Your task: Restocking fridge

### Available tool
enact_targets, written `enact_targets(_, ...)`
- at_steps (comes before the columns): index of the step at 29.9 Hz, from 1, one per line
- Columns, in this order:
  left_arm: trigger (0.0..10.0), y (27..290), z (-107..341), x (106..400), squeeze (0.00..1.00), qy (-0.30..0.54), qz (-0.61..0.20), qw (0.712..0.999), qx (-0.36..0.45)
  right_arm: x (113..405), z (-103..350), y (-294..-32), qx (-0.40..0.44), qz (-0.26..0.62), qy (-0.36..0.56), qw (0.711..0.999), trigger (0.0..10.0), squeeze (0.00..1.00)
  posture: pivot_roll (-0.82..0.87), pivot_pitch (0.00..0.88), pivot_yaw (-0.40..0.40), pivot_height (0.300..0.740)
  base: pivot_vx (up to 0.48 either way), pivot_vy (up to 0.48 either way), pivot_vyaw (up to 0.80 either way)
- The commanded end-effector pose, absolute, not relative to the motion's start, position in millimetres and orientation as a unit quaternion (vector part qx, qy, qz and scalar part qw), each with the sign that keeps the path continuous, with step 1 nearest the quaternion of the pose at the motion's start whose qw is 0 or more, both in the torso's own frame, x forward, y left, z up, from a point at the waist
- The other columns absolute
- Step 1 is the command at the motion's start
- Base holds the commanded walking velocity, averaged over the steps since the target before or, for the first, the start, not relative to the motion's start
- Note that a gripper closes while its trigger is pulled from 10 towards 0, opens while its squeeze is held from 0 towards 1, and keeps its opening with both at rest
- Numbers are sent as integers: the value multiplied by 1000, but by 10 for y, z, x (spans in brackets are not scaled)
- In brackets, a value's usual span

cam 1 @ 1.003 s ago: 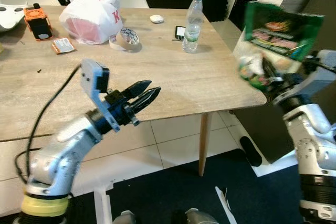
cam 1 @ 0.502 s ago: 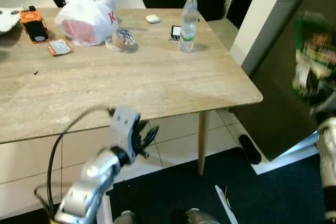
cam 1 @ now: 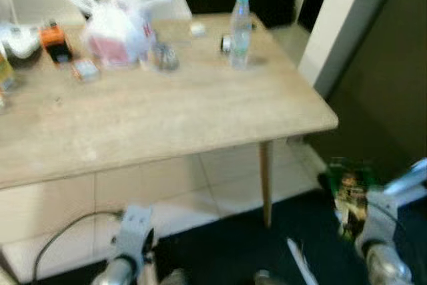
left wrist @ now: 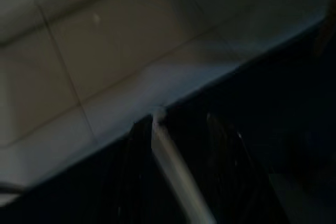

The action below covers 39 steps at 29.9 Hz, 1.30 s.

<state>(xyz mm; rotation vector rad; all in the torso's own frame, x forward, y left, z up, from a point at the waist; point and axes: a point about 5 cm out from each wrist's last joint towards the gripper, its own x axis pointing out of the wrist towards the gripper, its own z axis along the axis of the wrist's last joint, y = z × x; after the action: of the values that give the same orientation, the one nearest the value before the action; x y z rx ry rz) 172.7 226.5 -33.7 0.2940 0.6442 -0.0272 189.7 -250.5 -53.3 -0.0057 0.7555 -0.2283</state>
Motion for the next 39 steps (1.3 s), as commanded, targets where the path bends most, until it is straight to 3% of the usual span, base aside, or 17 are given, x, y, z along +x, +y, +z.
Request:
enact_targets(1,10000,2269,-591,1549,0,376,7,915,146,1684,-695,-2436,9,-112,401,909,10000,0,-6,67,-80,740,0,0,0)
enact_targets(5,10000,2273,-768,1417,0,430,41,896,108,1496,-835,-2323,11,-99,437,894,10000,0,-14,60,-71,740,0,0,0)
enact_targets(9,10000,2257,-843,1374,0,451,28,884,120,1384,-904,-2294,-12,-77,465,882,10000,0,-12,50,-74,740,0,0,0)
enact_targets(30,10000,2165,-889,1495,0,451,-8,876,171,1404,-902,-2342,-6,-88,463,882,10000,0,-21,42,-77,740,0,0,0)
enact_targets(39,10000,2184,-889,1495,0,450,-10,875,179,1389,-900,-2384,-2,-98,464,880,10000,0,-15,39,-80,740,0,0,-703)
